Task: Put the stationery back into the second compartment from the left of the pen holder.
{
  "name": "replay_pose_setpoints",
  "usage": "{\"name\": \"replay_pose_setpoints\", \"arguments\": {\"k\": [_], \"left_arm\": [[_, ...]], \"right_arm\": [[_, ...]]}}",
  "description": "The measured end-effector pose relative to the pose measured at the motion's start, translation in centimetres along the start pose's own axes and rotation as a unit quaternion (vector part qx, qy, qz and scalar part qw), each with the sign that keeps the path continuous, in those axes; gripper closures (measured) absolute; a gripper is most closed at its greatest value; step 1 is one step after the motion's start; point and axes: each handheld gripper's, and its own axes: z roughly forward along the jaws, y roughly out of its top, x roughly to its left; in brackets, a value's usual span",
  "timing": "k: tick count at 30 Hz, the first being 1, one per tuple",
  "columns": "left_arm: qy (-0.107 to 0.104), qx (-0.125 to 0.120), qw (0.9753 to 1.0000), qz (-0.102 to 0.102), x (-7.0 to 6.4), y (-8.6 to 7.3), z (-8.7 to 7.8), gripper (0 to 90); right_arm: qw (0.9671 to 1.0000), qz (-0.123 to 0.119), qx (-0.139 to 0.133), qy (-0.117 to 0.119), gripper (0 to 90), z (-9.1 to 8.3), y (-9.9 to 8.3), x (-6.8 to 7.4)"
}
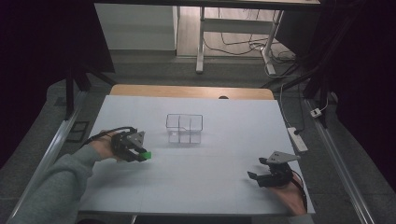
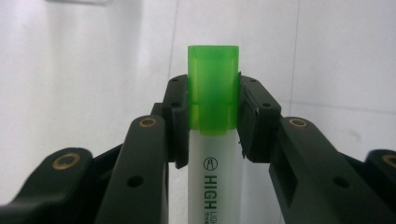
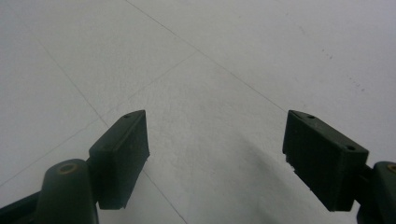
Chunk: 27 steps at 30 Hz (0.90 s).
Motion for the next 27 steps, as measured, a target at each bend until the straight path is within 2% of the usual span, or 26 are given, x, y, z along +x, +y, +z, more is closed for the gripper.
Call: {"name": "replay_pose_setpoints", "arguments": {"k": [3,7,11,13,16,21,25,27], "left_arm": [[0.012,-0.013,0.9998,-0.013,-0.1,0.1,-0.4,66.7],[0.027,-0.018,0.9991,-0.028,-0.3,0.1,-0.6,66.6],[0.041,-0.032,0.9974,-0.049,-0.4,-0.2,-1.0,66.6],[0.059,-0.037,0.9962,-0.053,-0.5,-0.2,-1.1,66.7],[0.079,-0.054,0.9929,-0.071,-0.6,-0.5,-1.3,66.6],[0.097,-0.075,0.9877,-0.097,-0.7,-1.0,-1.6,66.6],[0.109,-0.098,0.9817,-0.122,-0.7,-1.5,-1.8,66.6],[0.114,-0.109,0.9780,-0.137,-0.8,-1.6,-1.9,66.6]], "right_arm": [[1.0000,-0.001,0.000,-0.001,22.3,0.0,0.0,0.0],[1.0000,-0.001,0.000,-0.001,22.3,0.0,0.0,0.0],[1.0000,-0.001,0.000,-0.001,22.3,0.0,0.0,0.0],[1.0000,-0.001,0.001,-0.001,22.3,0.0,0.0,0.0],[1.0000,-0.001,0.001,-0.002,22.3,0.0,0.0,0.0],[1.0000,-0.001,0.001,-0.002,22.3,0.0,0.0,0.0],[1.0000,-0.001,0.002,-0.002,22.3,0.1,0.0,0.0],[1.0000,0.000,0.002,-0.002,22.3,0.1,0.0,0.0]]}}
